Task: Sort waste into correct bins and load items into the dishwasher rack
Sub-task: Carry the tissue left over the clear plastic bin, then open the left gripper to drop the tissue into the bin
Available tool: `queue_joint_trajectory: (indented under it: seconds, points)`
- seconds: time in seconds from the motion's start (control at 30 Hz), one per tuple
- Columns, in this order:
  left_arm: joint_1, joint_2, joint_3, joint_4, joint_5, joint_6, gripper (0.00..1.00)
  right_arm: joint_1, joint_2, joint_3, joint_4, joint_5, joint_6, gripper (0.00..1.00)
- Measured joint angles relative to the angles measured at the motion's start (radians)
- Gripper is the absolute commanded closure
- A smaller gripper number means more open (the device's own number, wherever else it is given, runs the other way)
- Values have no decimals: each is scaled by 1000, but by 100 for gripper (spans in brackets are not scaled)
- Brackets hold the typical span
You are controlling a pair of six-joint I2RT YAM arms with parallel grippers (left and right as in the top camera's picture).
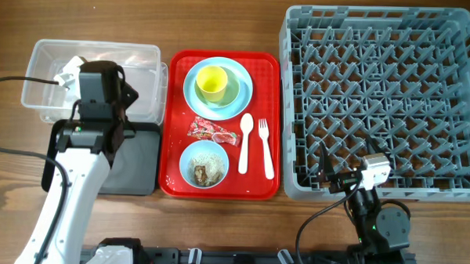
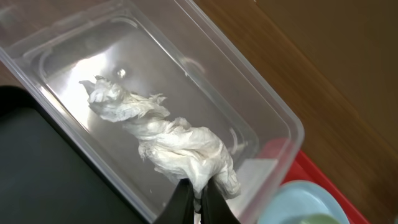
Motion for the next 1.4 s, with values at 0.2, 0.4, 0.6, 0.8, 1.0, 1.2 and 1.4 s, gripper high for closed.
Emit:
queue_joint_trajectory:
  seconds: [0.2,0.4,0.6,0.8,1.0,1.2,1.4]
  points:
    - [39,108,0,82,0,27,96,0,0,0,0,0,0,0]
    - [44,204,0,122,0,54,49,0,0,0,0,0,0,0]
    - [44,216,0,142,0,67,27,0,0,0,0,0,0,0]
    - [44,216,0,153,6,82,6,0,0,0,0,0,0,0]
    - [45,216,0,153,66,83,2,0,0,0,0,0,0,0]
    - [45,164,0,154,92,83,1,0,0,0,0,0,0,0]
    - [45,92,0,144,94,83,2,0,0,0,0,0,0,0]
